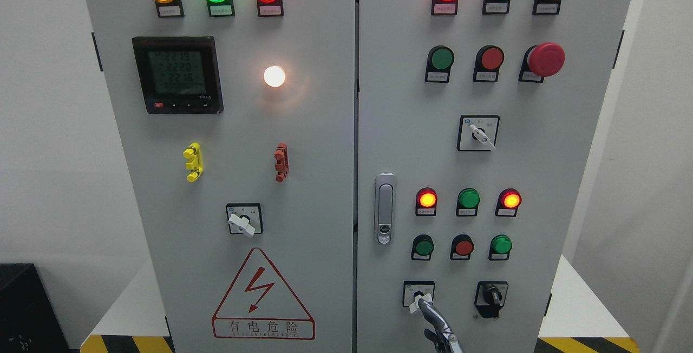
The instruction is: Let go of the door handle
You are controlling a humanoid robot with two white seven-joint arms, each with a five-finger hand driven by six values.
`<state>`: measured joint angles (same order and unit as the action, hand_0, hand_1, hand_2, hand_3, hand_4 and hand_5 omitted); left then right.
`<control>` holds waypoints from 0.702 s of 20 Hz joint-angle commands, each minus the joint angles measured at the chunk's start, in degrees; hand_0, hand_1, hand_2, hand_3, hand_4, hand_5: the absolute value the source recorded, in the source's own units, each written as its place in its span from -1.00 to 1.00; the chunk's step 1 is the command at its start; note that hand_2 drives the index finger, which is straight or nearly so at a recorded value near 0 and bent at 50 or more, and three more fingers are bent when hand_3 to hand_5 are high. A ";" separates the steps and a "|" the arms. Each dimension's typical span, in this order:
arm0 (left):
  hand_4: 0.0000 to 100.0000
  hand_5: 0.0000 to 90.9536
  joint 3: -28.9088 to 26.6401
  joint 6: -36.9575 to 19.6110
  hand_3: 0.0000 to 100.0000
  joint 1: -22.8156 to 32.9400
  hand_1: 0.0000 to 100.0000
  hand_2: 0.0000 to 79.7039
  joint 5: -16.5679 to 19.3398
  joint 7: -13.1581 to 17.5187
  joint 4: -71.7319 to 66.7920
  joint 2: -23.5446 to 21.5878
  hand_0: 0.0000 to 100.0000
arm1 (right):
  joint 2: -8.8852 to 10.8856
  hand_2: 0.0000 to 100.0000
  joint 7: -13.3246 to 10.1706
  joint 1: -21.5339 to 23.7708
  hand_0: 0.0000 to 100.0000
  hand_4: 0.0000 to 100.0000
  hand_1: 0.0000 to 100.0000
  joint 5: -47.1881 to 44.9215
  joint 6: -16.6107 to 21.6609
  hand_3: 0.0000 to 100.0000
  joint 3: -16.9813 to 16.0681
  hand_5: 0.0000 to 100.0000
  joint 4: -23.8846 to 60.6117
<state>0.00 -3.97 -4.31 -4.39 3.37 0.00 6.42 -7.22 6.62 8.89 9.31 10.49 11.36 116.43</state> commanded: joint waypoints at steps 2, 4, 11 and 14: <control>-0.97 -1.00 1.23 0.01 -0.82 0.00 -1.00 -0.94 0.00 -0.03 1.14 0.00 -1.00 | 0.01 -1.00 -0.03 -0.01 -0.59 -1.00 -0.73 0.01 -0.03 -1.00 0.42 -1.00 0.20; -0.97 -1.00 1.23 0.01 -0.82 0.00 -1.00 -0.94 0.00 -0.03 1.14 0.00 -1.00 | 0.01 -1.00 -0.03 -0.01 -0.59 -1.00 -0.72 0.09 -0.03 -1.00 0.42 -1.00 0.20; -0.97 -1.00 1.23 0.01 -0.82 0.00 -1.00 -0.94 0.00 -0.03 1.14 0.00 -1.00 | 0.01 -1.00 -0.12 -0.18 -0.58 -1.00 -0.71 1.50 -0.21 -1.00 -0.11 -1.00 0.11; -0.97 -1.00 1.23 0.01 -0.82 0.00 -1.00 -0.94 0.00 -0.03 1.14 0.00 -1.00 | -0.07 -1.00 -0.12 -1.23 -0.57 -1.00 -0.71 1.85 -0.21 -1.00 -0.11 -1.00 0.20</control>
<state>0.00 -3.97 -4.31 -4.39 3.37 0.00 6.41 -7.21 6.54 8.60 10.43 10.29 11.42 116.54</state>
